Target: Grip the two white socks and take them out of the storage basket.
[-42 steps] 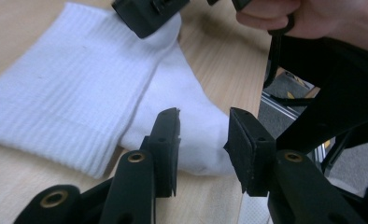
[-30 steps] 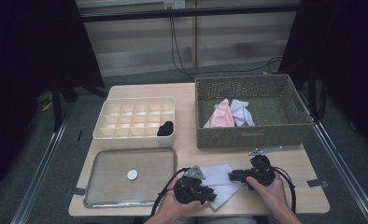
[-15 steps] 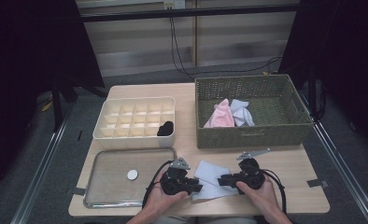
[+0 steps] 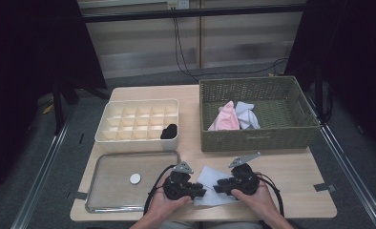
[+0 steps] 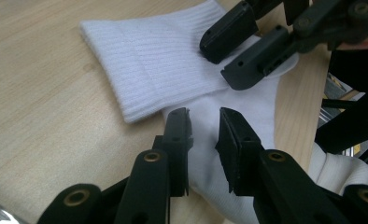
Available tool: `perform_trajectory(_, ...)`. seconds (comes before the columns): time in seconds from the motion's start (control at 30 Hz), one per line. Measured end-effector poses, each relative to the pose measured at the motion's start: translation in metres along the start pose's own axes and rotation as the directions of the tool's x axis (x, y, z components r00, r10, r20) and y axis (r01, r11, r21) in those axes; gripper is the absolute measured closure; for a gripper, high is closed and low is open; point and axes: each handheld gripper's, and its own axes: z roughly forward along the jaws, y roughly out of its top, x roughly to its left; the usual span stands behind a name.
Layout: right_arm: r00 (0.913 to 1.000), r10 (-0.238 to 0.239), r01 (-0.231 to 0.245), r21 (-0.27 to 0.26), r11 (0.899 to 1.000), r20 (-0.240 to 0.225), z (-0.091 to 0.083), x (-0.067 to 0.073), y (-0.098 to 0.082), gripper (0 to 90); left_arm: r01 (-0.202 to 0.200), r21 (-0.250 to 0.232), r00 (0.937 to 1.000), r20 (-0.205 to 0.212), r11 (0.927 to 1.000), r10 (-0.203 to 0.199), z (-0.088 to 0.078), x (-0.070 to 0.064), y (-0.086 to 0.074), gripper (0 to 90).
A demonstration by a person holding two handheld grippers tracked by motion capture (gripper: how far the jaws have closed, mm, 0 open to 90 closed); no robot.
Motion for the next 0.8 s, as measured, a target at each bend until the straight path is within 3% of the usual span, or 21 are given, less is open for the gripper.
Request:
perform_trajectory(0.17,0.9924,-0.105,0.106,-0.022,0.994,0.065,0.002,0.010,-0.006,68.6,0.008,-0.004,1.0000,0.004,1.0000,-0.008,0.000,0.000,0.000,72.6)
perform_trajectory(0.27,0.9838,-0.139,0.141,-0.012,0.990,0.113,0.002,0.014,-0.006,78.0,0.005,-0.006,1.0000,0.004,1.0000,-0.004,0.001,0.000,0.000,72.4)
perform_trajectory(0.4,0.9881,-0.102,0.105,-0.017,0.994,0.115,0.002,0.011,-0.004,85.7,-0.001,-0.005,1.0000,-0.001,1.0000,0.001,0.000,0.000,0.000,72.5)
perform_trajectory(0.53,0.9960,-0.046,0.050,-0.054,0.997,0.077,-0.004,0.006,-0.003,89.0,-0.002,-0.001,0.9997,-0.023,1.0000,0.002,-0.002,0.000,0.000,72.6)
perform_trajectory(0.63,0.9981,-0.004,0.011,-0.120,0.993,0.061,-0.020,0.002,0.000,89.3,0.000,0.001,0.9997,-0.025,1.0000,0.000,-0.003,0.001,-0.001,72.6)
perform_trajectory(0.8,0.9958,0.046,-0.031,-0.189,0.982,0.079,-0.045,-0.005,-0.007,89.3,-0.004,-0.008,0.9990,-0.044,1.0000,0.004,-0.003,-0.001,-0.001,72.6)
